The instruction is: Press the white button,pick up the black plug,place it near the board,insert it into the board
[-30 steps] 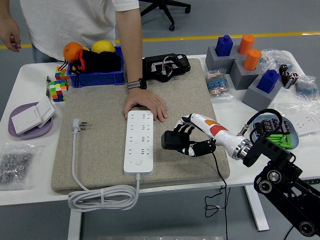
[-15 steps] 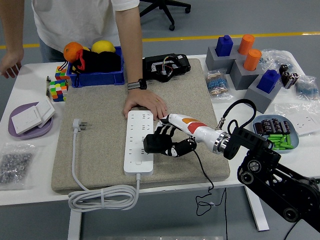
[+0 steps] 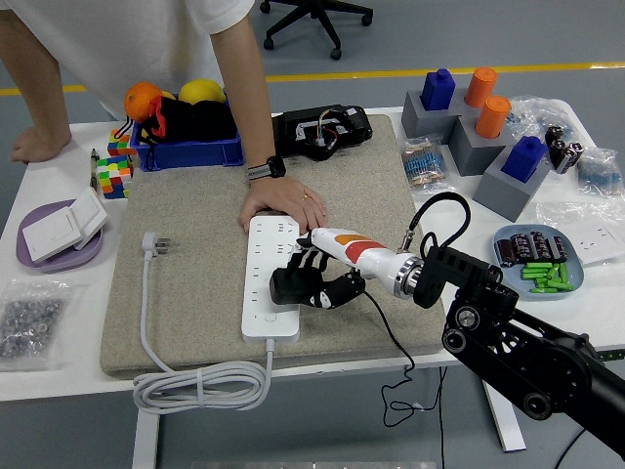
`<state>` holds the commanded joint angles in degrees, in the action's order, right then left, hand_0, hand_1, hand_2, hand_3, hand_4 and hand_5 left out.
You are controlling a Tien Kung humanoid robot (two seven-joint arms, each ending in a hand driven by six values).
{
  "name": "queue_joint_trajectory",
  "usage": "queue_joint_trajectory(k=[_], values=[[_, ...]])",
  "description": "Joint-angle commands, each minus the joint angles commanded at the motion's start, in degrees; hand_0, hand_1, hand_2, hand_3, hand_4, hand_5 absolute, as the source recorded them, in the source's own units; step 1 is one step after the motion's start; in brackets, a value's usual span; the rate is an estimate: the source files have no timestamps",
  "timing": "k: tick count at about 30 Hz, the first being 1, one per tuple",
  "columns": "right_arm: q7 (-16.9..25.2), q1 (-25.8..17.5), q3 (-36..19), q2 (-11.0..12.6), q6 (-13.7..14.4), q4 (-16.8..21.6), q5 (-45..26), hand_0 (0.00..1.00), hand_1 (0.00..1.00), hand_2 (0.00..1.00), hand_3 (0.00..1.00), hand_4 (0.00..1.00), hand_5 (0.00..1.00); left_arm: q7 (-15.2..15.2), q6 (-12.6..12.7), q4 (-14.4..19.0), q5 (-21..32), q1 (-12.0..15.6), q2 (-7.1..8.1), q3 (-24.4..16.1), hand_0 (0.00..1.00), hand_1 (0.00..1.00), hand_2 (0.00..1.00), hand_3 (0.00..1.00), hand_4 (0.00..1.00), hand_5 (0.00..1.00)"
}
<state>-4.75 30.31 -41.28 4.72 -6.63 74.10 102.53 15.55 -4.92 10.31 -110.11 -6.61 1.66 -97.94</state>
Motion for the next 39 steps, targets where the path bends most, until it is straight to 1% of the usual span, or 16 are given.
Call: queue_joint_trajectory(k=[5, 21, 39], values=[[0.1, 0.2, 0.1, -0.5, 0.2, -1.1, 0.1, 0.464, 0.490, 0.556, 0.523, 0.834, 0.002, 0.0, 0.0, 0.0, 0.1, 0.0, 0.08, -0.1, 0.791, 0.741, 0.718, 0.772, 0.567, 0.480], [0.2, 0.9, 0.6, -1.5, 0.5, -2.2, 0.3, 0.455, 0.484, 0.555, 0.523, 0.833, 0.002, 0.0, 0.1, 0.0, 0.0, 0.0, 0.13, -0.2, 0.791, 0.741, 0.717, 0.772, 0.566, 0.481], [0.3, 1.3, 0.1, -1.1, 0.5, -2.5, 1.1, 0.447, 0.480, 0.555, 0.524, 0.836, 0.002, 0.0, 0.1, 0.0, 0.0, -0.1, 0.18, -0.2, 0.791, 0.741, 0.716, 0.771, 0.563, 0.484]])
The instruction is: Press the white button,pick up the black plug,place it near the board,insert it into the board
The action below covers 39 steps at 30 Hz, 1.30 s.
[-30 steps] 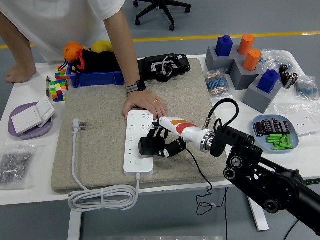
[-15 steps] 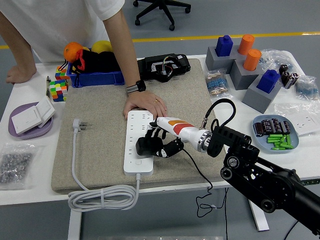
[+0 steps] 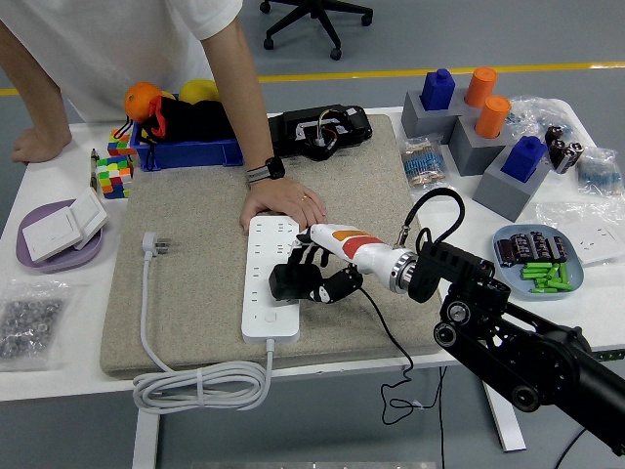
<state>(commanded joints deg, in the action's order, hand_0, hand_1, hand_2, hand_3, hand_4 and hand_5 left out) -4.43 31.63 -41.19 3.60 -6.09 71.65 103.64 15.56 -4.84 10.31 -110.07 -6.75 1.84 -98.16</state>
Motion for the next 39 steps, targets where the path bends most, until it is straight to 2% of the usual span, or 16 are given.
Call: queue_joint_trajectory(k=[12, 20, 39], values=[[0.1, -0.3, 0.7, -0.3, 0.3, -0.2, 0.9, 0.443, 0.478, 0.554, 0.524, 0.838, 0.002, 0.0, 0.0, 0.0, 0.0, 0.0, -0.02, 0.0, 0.791, 0.740, 0.715, 0.772, 0.561, 0.483], [0.5, -0.1, 1.1, -0.4, 1.7, -0.5, 3.5, 0.442, 0.476, 0.554, 0.523, 0.838, 0.002, -0.1, 0.0, 0.0, 0.1, -0.1, 0.03, 0.1, 0.791, 0.740, 0.715, 0.772, 0.560, 0.484], [-0.7, 0.2, 2.1, -0.1, 1.7, 2.1, 5.6, 0.437, 0.475, 0.554, 0.522, 0.840, 0.002, 0.0, 0.0, 0.0, 0.1, 0.0, 0.05, 0.1, 0.791, 0.740, 0.715, 0.772, 0.558, 0.484]])
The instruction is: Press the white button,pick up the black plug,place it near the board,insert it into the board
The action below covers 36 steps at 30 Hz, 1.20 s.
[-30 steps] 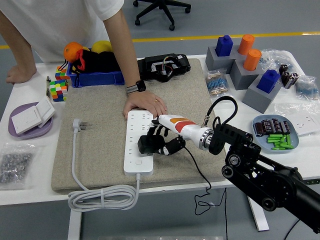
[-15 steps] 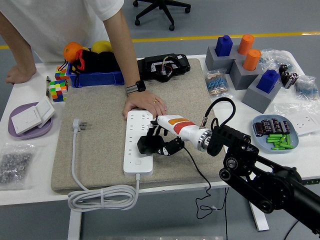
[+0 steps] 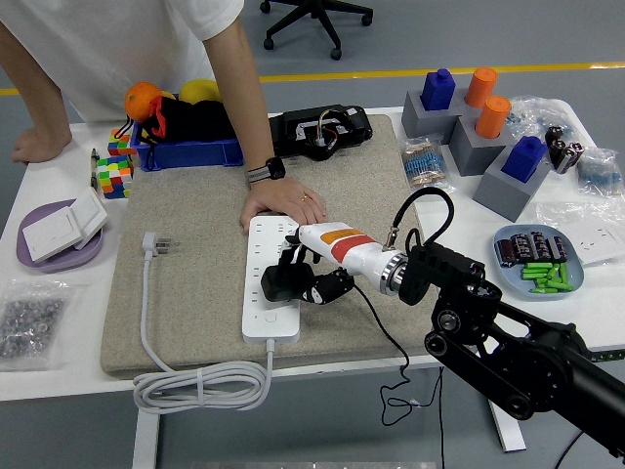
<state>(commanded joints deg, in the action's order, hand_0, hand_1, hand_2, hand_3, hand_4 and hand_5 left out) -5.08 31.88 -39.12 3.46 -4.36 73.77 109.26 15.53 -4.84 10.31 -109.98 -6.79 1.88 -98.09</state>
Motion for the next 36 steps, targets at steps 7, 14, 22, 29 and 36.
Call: queue_joint_trajectory(k=[7, 14, 22, 29, 36], values=[[-1.1, -0.7, -0.6, 0.6, -0.5, 1.4, 1.0, 0.434, 0.473, 0.555, 0.521, 0.843, 0.002, 0.1, 0.0, 0.0, 0.1, 0.1, -0.03, 0.1, 0.791, 0.739, 0.714, 0.771, 0.559, 0.486], [-4.2, -1.5, -1.2, 1.0, -0.3, 3.6, 2.6, 0.433, 0.473, 0.556, 0.521, 0.842, 0.002, 0.1, -0.1, 0.0, -0.3, 0.2, -0.01, -0.1, 0.791, 0.739, 0.714, 0.771, 0.558, 0.483], [-11.0, -2.3, -1.2, 1.1, 0.9, 7.0, 4.0, 0.427, 0.469, 0.553, 0.516, 0.846, 0.002, 0.2, -0.2, 0.0, -0.4, 0.5, 0.03, 0.1, 0.791, 0.739, 0.714, 0.772, 0.557, 0.482], [-17.2, -3.2, -0.7, 1.2, 2.4, 10.1, 3.5, 0.420, 0.465, 0.551, 0.510, 0.851, 0.002, 0.2, -0.2, 0.0, -0.5, 0.8, -0.01, 0.0, 0.791, 0.739, 0.714, 0.771, 0.558, 0.483], [-20.8, -3.7, -0.1, 1.2, 2.3, 13.8, 3.5, 0.413, 0.458, 0.549, 0.500, 0.853, 0.002, 0.2, -0.1, 0.0, -0.4, 0.7, -0.04, -0.1, 0.791, 0.739, 0.714, 0.771, 0.557, 0.480]])
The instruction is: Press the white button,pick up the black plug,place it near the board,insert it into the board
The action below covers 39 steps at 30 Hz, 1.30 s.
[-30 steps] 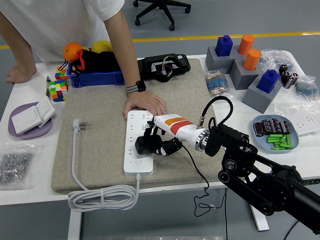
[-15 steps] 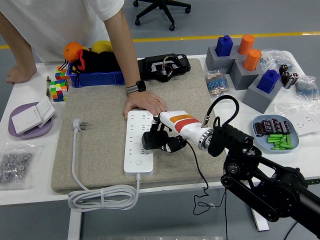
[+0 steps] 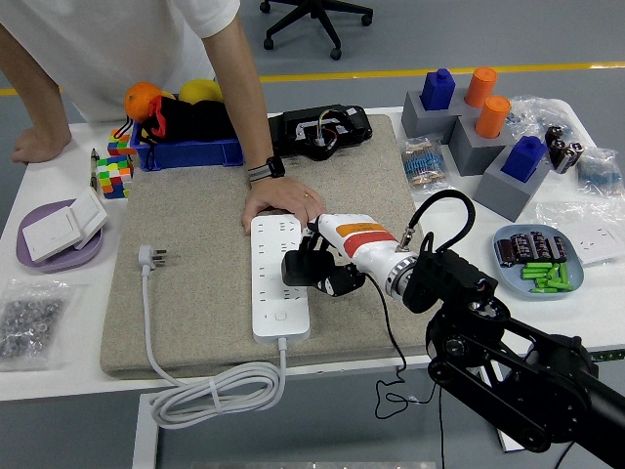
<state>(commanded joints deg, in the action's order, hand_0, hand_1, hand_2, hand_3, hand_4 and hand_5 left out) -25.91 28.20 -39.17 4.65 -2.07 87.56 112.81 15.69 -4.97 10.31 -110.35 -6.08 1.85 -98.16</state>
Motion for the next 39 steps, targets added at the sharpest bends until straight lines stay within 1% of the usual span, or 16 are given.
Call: queue_joint_trajectory(k=[4, 6, 12, 19, 30, 31, 39], values=[[-0.4, -0.1, 0.4, -0.1, 0.4, 0.5, 0.6, 0.408, 0.456, 0.549, 0.502, 0.856, 0.002, 0.0, 0.0, 0.0, -0.1, -0.1, 0.01, -0.1, 0.791, 0.739, 0.714, 0.771, 0.558, 0.479], [1.1, -0.1, 0.5, 0.0, 0.4, 0.0, 1.0, 0.408, 0.456, 0.549, 0.502, 0.856, 0.002, 0.0, 0.0, 0.0, -0.1, -0.2, -0.01, -0.2, 0.791, 0.739, 0.714, 0.771, 0.558, 0.479], [2.6, -0.3, 1.1, 0.1, 0.5, -1.5, 1.9, 0.405, 0.455, 0.549, 0.500, 0.856, 0.002, -0.1, 0.1, 0.0, 0.1, -0.3, -0.02, -0.2, 0.792, 0.739, 0.713, 0.771, 0.560, 0.482], [3.1, -0.4, 1.8, 0.1, 0.1, -2.7, 3.1, 0.399, 0.452, 0.546, 0.502, 0.854, 0.002, -0.1, 0.1, 0.0, 0.1, -0.4, -0.02, -0.3, 0.790, 0.739, 0.713, 0.771, 0.560, 0.483], [3.5, -0.2, 1.8, -0.3, 0.2, -2.8, 3.4, 0.393, 0.449, 0.546, 0.501, 0.852, 0.002, -0.2, 0.1, 0.0, -0.2, -0.6, 0.07, -0.5, 0.791, 0.739, 0.713, 0.770, 0.560, 0.485], [3.5, -0.1, 1.7, -0.3, 0.2, -2.9, 3.4, 0.379, 0.446, 0.545, 0.498, 0.855, 0.021, -0.2, 0.1, 0.0, -0.2, -0.6, 0.08, -0.5, 0.791, 0.739, 0.713, 0.771, 0.560, 0.484], [3.6, 0.2, 1.8, -0.6, 0.1, -3.1, 3.4, 0.380, 0.445, 0.545, 0.498, 0.855, 0.022, -0.2, 0.1, 0.0, -0.3, -0.6, 0.09, -0.6, 0.791, 0.739, 0.713, 0.771, 0.560, 0.483]])
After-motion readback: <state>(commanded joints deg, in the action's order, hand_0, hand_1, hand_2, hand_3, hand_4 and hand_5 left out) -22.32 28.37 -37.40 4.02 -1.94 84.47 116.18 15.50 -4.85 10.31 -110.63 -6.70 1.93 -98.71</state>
